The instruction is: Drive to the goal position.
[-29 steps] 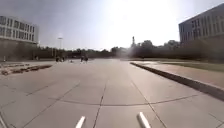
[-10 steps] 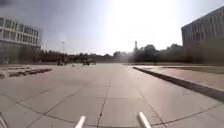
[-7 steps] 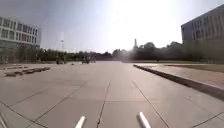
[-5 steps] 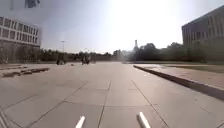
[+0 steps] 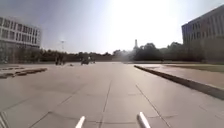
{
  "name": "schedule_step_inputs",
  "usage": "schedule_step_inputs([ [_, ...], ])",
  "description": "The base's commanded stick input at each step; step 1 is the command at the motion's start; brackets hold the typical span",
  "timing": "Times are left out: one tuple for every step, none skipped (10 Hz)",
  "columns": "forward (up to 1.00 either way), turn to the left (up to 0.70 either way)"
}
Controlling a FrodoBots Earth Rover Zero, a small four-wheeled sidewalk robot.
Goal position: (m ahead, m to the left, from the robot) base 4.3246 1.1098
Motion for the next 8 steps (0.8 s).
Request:
schedule_step_inputs([
  [0.7, 0.0],
  [0.7, 0.0],
  [0.7, 0.0],
  [0.7, 0.0],
  [0.7, 0.0],
  [0.7, 0.0],
  [0.7, 0.0],
  [0.7, 0.0],
])
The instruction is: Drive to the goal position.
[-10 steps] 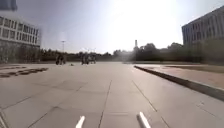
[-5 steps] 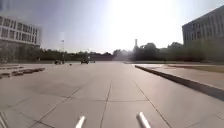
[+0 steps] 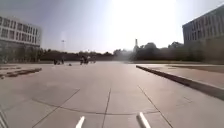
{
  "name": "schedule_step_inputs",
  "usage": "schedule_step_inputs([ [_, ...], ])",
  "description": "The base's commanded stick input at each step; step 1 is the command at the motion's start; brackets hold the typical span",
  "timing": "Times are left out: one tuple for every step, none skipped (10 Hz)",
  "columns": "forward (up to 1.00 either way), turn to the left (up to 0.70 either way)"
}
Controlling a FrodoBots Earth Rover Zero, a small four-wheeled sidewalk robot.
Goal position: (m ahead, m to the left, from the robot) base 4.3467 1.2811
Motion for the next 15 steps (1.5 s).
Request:
schedule_step_inputs([
  [0.7, 0.0],
  [0.7, 0.0],
  [0.7, 0.0],
  [0.7, 0.0],
  [0.7, 0.0],
  [0.7, 0.0],
  [0.7, 0.0],
  [0.7, 0.0],
  [0.7, 0.0],
  [0.7, 0.0],
  [0.7, 0.0],
  [0.7, 0.0],
  [0.7, 0.0],
  [0.7, 0.0],
  [0.7, 0.0],
])
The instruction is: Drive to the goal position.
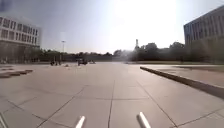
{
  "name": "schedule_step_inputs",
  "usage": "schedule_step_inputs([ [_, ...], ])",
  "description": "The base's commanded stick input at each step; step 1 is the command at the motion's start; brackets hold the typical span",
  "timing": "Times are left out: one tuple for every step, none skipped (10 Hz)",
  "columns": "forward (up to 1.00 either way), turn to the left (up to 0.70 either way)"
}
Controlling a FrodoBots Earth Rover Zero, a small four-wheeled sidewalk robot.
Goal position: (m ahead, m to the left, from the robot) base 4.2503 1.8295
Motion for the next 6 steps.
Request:
schedule_step_inputs([
  [0.7, 0.0],
  [0.7, 0.0],
  [0.7, 0.0],
  [0.7, 0.0],
  [0.7, 0.0],
  [0.7, 0.0],
])
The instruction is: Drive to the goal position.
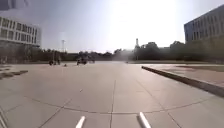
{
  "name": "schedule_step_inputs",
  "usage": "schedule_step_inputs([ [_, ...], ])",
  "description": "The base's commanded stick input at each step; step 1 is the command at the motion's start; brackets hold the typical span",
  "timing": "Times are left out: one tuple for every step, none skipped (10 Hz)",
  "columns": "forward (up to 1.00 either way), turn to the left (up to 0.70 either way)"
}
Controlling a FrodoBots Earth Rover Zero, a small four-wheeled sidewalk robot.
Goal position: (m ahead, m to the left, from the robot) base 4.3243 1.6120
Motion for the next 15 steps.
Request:
schedule_step_inputs([
  [0.7, 0.0],
  [0.7, 0.0],
  [0.7, 0.0],
  [0.7, 0.0],
  [0.7, 0.0],
  [0.7, 0.0],
  [0.7, 0.0],
  [0.7, 0.0],
  [0.7, 0.0],
  [0.7, 0.0],
  [0.7, 0.0],
  [0.7, 0.0],
  [0.7, 0.0],
  [0.7, 0.0],
  [0.7, 0.0],
])
